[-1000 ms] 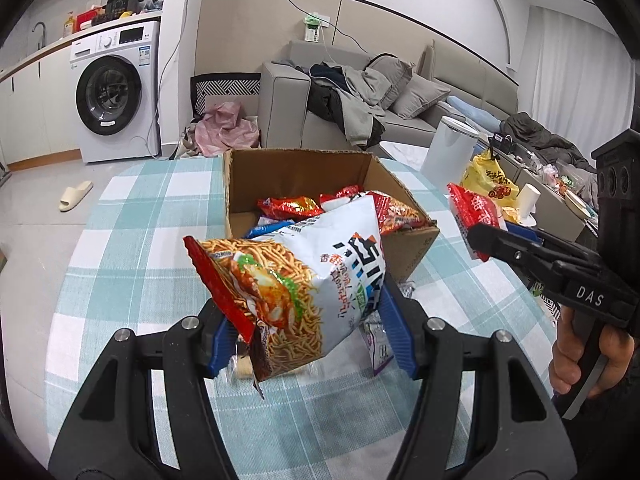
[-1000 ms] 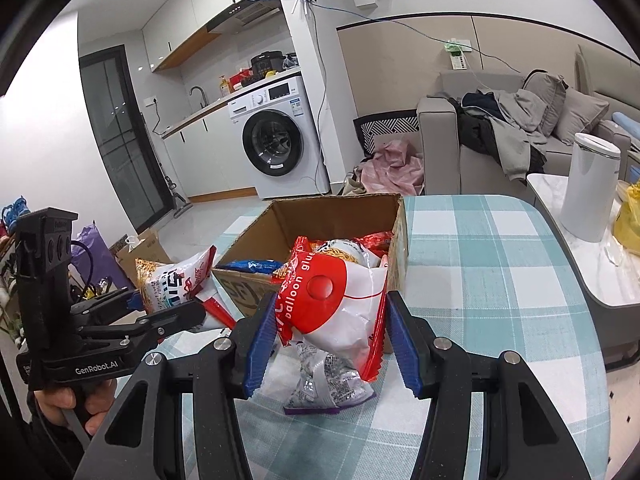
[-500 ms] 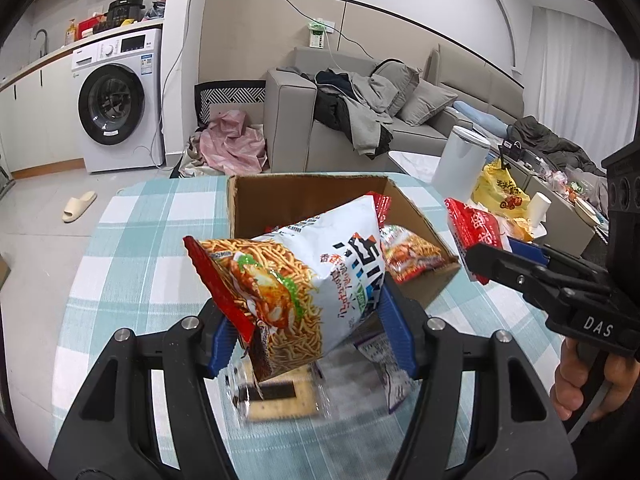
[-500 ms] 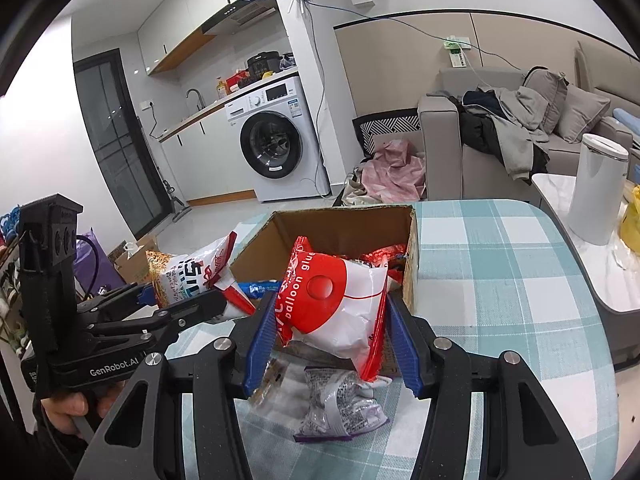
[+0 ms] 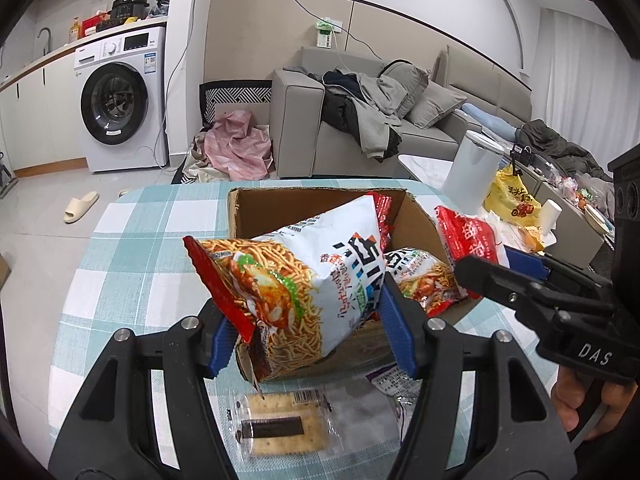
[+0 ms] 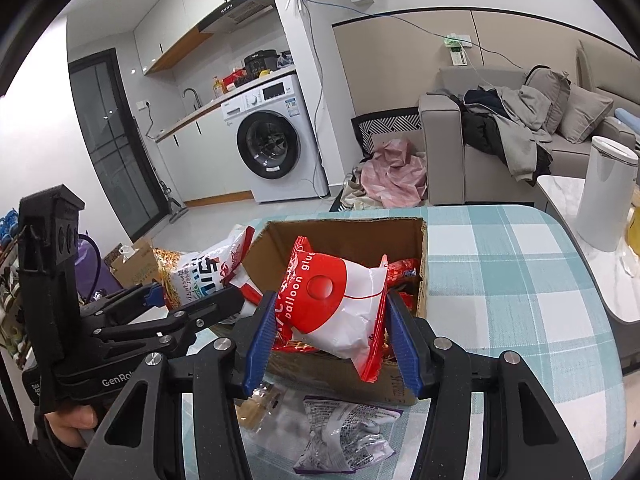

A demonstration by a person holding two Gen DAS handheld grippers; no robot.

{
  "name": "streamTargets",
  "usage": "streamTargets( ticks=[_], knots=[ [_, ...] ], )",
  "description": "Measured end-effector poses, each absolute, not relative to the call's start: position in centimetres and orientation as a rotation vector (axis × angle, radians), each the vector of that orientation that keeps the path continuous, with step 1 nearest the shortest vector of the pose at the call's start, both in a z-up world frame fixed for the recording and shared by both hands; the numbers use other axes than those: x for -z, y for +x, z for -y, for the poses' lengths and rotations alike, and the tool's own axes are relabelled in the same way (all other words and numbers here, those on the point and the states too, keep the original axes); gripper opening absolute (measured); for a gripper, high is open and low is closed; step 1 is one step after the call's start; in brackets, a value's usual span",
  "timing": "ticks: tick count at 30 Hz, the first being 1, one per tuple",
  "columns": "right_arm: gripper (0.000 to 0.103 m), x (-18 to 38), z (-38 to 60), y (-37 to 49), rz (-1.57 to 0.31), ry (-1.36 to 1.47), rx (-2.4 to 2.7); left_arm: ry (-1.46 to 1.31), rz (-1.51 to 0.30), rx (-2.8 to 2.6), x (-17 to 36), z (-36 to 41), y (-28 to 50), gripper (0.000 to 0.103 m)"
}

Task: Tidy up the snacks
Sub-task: 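Lift both packs and lower them into the cardboard box, then open both grippers in the box and withdraw toward the table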

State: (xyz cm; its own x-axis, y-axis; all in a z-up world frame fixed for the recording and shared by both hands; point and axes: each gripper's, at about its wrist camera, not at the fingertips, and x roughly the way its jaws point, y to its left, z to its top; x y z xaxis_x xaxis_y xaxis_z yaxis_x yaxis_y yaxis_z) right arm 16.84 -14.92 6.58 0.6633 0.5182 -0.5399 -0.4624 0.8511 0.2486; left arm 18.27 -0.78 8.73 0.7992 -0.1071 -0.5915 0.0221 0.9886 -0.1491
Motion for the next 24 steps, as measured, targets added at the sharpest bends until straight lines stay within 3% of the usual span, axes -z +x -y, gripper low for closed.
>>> streamTargets(
  ticks=[24],
  knots=[
    [0.054,-4.9,13.9,21.8,-0.679,0.103,-0.516,-0.113,-0.664,0.052,-5.9,0.1,23.5,0.060]
  ],
)
